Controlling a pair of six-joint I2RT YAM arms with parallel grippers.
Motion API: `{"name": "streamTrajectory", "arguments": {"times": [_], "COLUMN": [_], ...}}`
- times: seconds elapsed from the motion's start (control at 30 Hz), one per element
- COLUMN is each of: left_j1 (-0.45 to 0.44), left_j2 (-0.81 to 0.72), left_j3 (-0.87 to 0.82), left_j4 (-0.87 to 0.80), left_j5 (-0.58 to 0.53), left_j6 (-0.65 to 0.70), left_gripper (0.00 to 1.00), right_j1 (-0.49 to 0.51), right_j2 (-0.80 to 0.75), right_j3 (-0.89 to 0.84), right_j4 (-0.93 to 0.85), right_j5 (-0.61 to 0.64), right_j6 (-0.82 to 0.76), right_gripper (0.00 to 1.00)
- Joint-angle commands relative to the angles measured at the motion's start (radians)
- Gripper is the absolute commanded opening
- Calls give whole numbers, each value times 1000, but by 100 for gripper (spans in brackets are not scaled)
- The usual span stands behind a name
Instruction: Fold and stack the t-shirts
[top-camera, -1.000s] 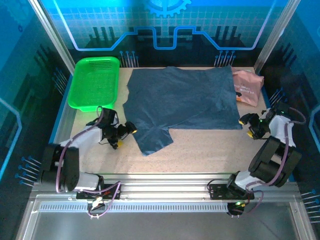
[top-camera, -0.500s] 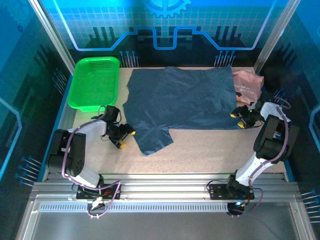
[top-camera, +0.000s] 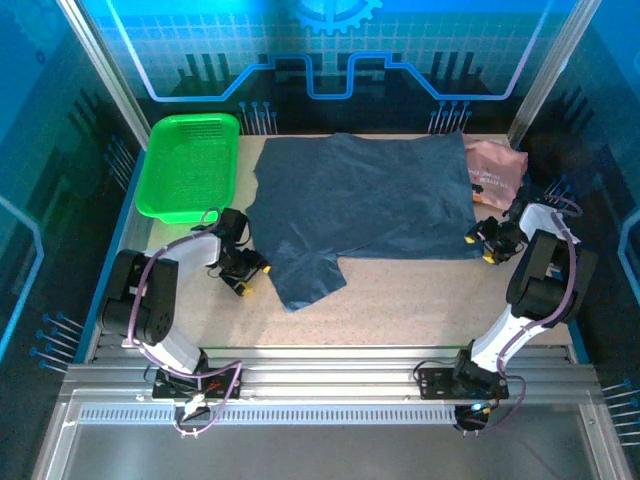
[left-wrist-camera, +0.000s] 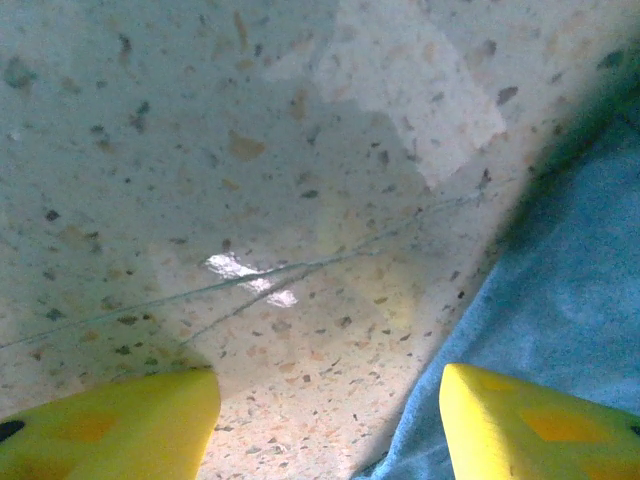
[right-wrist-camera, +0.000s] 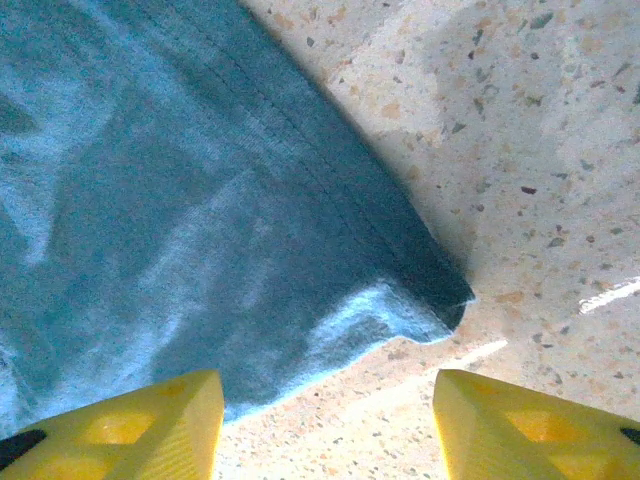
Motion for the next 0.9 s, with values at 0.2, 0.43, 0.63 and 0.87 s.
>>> {"name": "streamTrajectory", "arguments": {"times": [0.2, 0.43, 0.63, 0.87], "left_j1": [-221, -281, -311, -327], "left_j2": [43, -23, -131, -287], "left_j3": [-35, -32, -33, -25], "left_j4": [244, 157, 1, -262], "left_j5": [373, 405, 356, 186], "left_j6": [-21, -47, -35, -26], "left_gripper": [64, 64, 65, 65], "right_j1": [-15, -21, -26, -51], "right_j2": [-45, -47, -25, 17], "right_j3": [29, 75, 106, 124], "right_j4": [-78, -128, -149, -152], "right_j5": [25, 34, 11, -63], "right_j6": [-49, -89, -123, -157], "right_gripper": [58, 58, 58, 58]}}
